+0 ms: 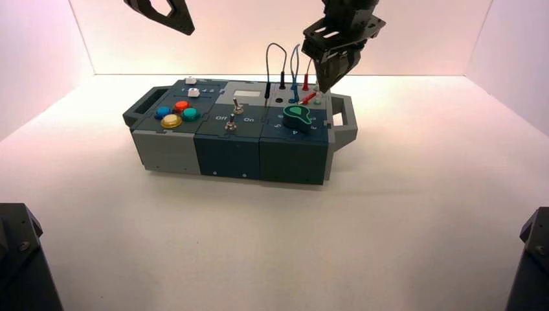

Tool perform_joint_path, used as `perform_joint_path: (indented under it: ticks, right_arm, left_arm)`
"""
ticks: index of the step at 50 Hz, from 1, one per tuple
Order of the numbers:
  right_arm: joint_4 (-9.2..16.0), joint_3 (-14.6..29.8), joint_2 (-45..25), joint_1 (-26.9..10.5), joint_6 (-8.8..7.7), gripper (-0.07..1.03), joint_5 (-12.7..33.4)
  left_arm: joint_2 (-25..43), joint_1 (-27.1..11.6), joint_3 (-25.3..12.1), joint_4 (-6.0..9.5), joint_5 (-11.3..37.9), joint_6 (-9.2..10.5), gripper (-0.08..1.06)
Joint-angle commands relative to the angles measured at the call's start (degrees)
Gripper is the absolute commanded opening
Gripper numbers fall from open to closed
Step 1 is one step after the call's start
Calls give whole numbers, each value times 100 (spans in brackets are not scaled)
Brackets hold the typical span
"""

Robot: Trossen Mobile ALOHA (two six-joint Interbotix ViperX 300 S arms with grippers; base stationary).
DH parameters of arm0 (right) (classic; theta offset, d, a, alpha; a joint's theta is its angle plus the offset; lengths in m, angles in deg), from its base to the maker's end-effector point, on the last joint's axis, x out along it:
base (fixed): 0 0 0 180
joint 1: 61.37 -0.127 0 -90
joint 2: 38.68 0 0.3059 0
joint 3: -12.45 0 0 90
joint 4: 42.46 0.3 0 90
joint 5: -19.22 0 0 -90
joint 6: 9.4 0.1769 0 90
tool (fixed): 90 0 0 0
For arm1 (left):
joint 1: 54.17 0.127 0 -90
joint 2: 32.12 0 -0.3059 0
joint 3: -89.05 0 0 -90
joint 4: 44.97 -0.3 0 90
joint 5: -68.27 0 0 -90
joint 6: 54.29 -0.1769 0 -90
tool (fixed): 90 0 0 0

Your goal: Insert the white wire.

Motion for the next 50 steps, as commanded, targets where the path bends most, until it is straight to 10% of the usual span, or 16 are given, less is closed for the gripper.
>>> perform_joint_path:
  ticks: [1,10,50]
  right_arm:
    - [26,88,62,-26,-9,-1,-35]
    - [26,141,237,-35,18,37,-35]
    - [26,88,976,-35,70,36,589]
  left_arm:
    - [-26,9,-62,-9,-35,-26,-3]
    - [-18,9,-62,-9,-53,-26,-3]
    - [149,149,35,-35,-475,-26,-3]
